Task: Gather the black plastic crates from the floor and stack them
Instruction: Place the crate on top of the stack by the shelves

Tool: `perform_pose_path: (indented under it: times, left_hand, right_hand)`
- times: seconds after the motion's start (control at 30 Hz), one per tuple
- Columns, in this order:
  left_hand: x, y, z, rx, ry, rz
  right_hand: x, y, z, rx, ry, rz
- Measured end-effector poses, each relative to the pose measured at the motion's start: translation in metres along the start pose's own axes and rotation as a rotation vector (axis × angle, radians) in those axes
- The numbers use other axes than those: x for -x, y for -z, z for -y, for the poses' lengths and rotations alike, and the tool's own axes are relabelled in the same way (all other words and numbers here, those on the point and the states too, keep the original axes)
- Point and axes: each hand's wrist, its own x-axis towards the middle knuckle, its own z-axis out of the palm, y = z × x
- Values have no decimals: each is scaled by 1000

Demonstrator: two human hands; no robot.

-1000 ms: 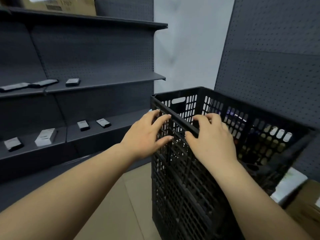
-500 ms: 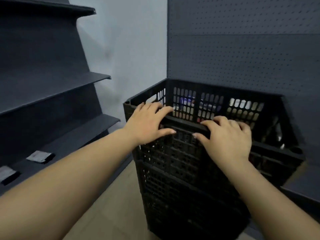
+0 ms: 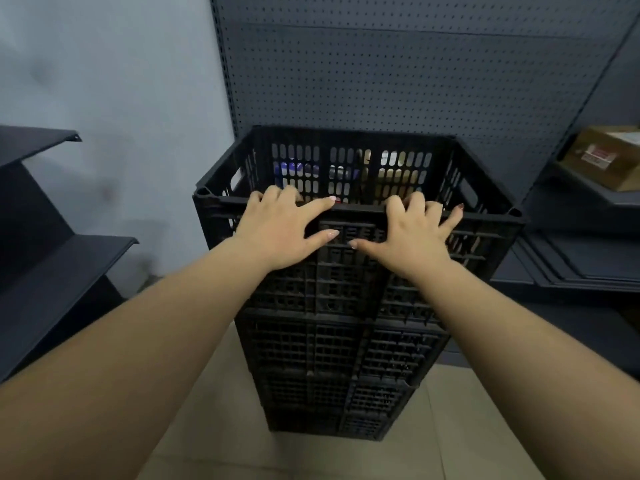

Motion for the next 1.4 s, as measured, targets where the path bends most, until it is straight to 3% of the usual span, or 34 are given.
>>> perform_pose_path:
  times: [0.5, 1.3, 1.4]
  left_hand:
    - [6, -4, 35, -58, -130, 14]
    - [-3, -19, 9, -66, -58, -86]
    - [0, -14, 10, 2, -47, -44]
  right_hand:
    - [11, -5, 19, -13, -17, -57]
    - [-12, -13, -8, 60, 19, -59]
    - [-5, -13, -5, 88, 5, -72]
